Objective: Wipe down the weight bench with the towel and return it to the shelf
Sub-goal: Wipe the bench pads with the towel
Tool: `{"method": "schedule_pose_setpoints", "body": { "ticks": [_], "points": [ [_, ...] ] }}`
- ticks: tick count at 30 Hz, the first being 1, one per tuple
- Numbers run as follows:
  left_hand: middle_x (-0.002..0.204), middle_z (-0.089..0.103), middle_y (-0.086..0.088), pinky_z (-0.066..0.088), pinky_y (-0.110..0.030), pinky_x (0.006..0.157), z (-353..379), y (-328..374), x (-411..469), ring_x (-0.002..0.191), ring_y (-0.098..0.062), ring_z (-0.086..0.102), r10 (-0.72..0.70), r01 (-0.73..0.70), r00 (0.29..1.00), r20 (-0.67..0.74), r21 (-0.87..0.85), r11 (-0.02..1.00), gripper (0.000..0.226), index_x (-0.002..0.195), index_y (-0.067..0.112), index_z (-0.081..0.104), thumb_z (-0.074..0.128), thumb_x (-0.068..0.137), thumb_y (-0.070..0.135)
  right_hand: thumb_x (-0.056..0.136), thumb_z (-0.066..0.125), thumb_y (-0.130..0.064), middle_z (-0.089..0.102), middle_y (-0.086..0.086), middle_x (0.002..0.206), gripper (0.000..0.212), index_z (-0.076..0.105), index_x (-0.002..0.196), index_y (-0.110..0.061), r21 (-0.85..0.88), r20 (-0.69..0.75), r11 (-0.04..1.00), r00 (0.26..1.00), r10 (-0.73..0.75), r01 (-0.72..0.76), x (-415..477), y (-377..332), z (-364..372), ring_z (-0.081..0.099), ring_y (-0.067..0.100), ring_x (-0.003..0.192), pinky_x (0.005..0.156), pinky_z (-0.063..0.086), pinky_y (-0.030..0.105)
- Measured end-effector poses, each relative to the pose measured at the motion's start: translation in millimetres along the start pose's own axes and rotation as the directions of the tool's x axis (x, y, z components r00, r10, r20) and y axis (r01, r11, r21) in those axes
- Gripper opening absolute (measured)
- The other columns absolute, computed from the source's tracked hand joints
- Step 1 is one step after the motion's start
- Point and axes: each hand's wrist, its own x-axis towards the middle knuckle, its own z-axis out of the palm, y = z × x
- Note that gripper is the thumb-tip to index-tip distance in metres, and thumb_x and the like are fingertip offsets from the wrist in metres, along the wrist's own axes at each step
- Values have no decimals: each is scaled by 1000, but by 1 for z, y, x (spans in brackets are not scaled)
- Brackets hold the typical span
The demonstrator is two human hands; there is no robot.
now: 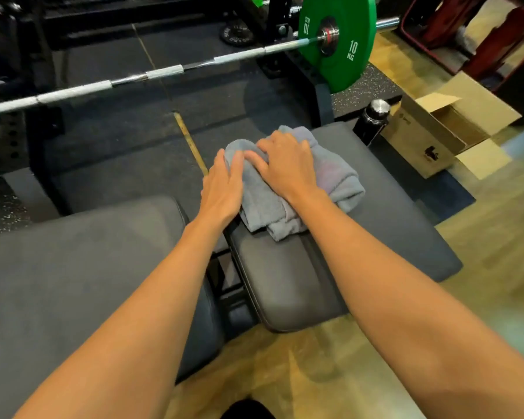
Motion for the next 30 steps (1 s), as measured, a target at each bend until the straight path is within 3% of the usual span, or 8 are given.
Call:
{"method": "schedule_pose_setpoints", "body": {
  "ticks": [5, 10, 13, 16, 18, 21, 27, 30],
  "points": [
    [144, 45, -14, 24, -52, 107, 9, 18, -6, 133, -37, 37, 93, -83, 996, -15, 333, 939, 61, 147, 23, 33, 25, 97, 57, 93, 48, -51, 62, 0, 90, 34, 67, 89, -23, 31, 19, 999, 1000, 24, -25, -125, 22, -36, 55, 24, 91, 76, 38, 43],
    [138, 49, -14, 26, -49, 103, 25, 29, 7, 127, -36, 41, 225, -224, 973, 44, 389, 894, 53, 139, 23, 43, 27, 99, 53, 92, 48, -49, 59, -7, 81, 34, 67, 79, -24, 50, -10, 999, 1000, 10, -10, -189, 47, -56, 53, 18, 77, 67, 38, 40],
    [120, 60, -2, 28, -44, 97, 39, 41, 25, 119, -30, 47, 225, -234, 972, 62, 253, 939, 45, 121, 31, 54, 27, 96, 56, 93, 50, -46, 62, -1, 77, 37, 68, 75, -19, 55, -33, 997, 998, 56, -55, -144, 47, -46, 55, 23, 75, 68, 42, 43],
    [98, 63, 12, 36, -39, 94, 46, 48, 45, 108, -19, 55, 90, -85, 996, 28, -144, 986, 42, 93, 40, 57, 25, 85, 66, 94, 50, -45, 64, 4, 84, 37, 68, 77, -18, 23, -60, 996, 995, 82, -81, -58, 51, -23, 57, 27, 84, 73, 41, 43],
    [113, 61, 13, 38, -38, 101, 49, 43, 50, 114, -12, 53, 121, -117, 993, 10, -200, 973, 51, 111, 37, 58, 28, 83, 68, 96, 45, -46, 63, 3, 86, 38, 63, 74, -21, 4, -78, 997, 994, 82, -82, 1, 56, -9, 57, 26, 87, 73, 39, 41],
    [147, 43, 3, 28, -43, 113, 53, 37, 48, 134, -13, 38, 197, -198, 980, -29, -65, 978, 65, 144, 24, 36, 33, 91, 61, 97, 39, -46, 60, 5, 89, 39, 59, 76, -19, -82, -46, 995, 997, 55, -59, 48, 58, 2, 55, 27, 90, 73, 36, 41],
    [145, 46, -5, 25, -48, 113, 48, 42, 43, 132, -22, 42, 157, -159, 987, 30, 61, 985, 61, 145, 24, 33, 32, 95, 58, 95, 44, -48, 63, 2, 98, 35, 66, 91, -21, -6, 2, 999, 999, 42, -42, -12, 63, -20, 55, 24, 98, 81, 35, 44],
    [141, 50, -8, 22, -46, 107, 61, 45, 35, 129, -30, 44, 227, -248, 969, 102, 331, 911, 57, 143, 24, 37, 30, 96, 57, 94, 47, -50, 63, -2, 91, 33, 67, 90, -24, 36, 9, 999, 999, 37, -37, -86, 80, -41, 54, 21, 90, 74, 33, 40]
  ]
}}
